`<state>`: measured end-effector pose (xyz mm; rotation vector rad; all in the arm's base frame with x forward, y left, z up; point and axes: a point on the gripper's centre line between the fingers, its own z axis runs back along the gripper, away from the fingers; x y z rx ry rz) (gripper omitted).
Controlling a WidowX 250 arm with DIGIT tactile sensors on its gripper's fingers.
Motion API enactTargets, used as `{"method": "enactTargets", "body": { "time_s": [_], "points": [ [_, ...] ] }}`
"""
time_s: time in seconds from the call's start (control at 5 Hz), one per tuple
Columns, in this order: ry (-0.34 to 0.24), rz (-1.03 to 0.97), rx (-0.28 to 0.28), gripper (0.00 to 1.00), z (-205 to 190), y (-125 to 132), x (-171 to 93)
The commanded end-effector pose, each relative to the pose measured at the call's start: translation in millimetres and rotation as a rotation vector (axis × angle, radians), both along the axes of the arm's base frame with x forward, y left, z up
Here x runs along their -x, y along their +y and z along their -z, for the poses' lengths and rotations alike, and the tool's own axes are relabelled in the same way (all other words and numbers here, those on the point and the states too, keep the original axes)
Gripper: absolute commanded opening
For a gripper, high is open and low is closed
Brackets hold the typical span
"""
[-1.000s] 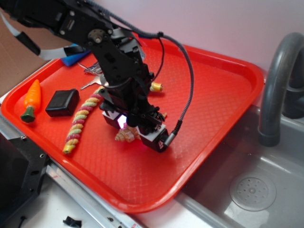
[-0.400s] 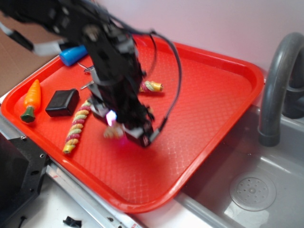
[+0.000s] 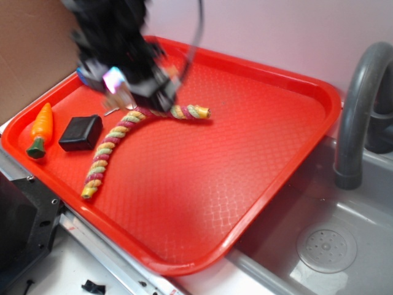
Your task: Grab the shell.
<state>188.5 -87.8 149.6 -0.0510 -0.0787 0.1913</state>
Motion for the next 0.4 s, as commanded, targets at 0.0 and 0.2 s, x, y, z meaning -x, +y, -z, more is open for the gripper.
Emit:
{"method": "enactTargets", "body": {
  "time_s": [0.0, 0.2],
  "points": [
    [-0.123, -0.045, 0.066, 0.00, -77.7, 21.9, 13.6],
    [-0.091, -0.050, 0.045, 0.00, -69.8, 20.5, 7.1]
  ]
}}
